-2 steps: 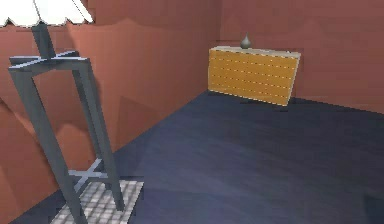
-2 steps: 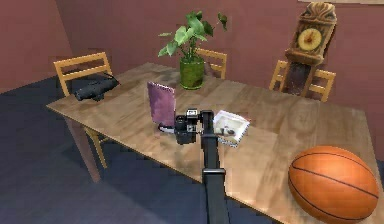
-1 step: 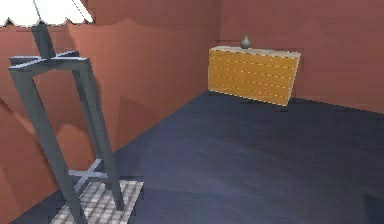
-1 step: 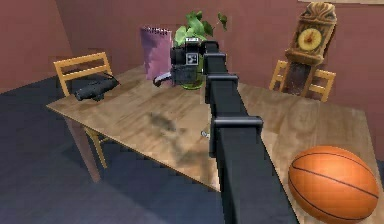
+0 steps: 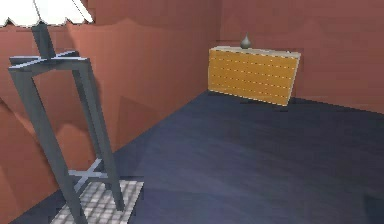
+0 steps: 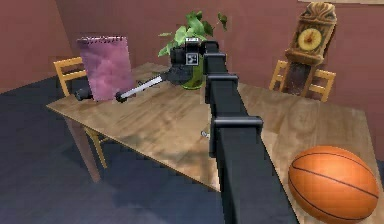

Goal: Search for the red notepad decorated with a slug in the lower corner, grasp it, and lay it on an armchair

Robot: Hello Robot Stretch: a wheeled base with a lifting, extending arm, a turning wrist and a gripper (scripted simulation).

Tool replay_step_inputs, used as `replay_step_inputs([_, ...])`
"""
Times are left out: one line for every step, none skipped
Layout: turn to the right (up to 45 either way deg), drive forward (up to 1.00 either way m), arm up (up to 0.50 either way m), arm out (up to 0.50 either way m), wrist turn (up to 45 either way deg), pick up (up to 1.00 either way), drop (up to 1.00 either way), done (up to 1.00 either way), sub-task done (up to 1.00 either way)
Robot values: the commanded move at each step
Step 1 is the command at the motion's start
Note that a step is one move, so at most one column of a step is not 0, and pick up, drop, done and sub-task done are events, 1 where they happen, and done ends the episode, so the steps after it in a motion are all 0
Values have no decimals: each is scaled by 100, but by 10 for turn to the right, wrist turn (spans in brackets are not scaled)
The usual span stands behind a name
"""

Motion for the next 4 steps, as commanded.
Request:
replay_step_inputs([0, 0, 0, 0, -450, 0, 0, 0, 0])
replay_step_inputs([0, 0, 0, 0, -240, 0, 0, 0, 0])
replay_step_inputs([0, 0, 0, -42, 0, 0, 0, 0, 0])
replay_step_inputs([-450, 0, 0, 0, 0, 0, 0, 0, 0])
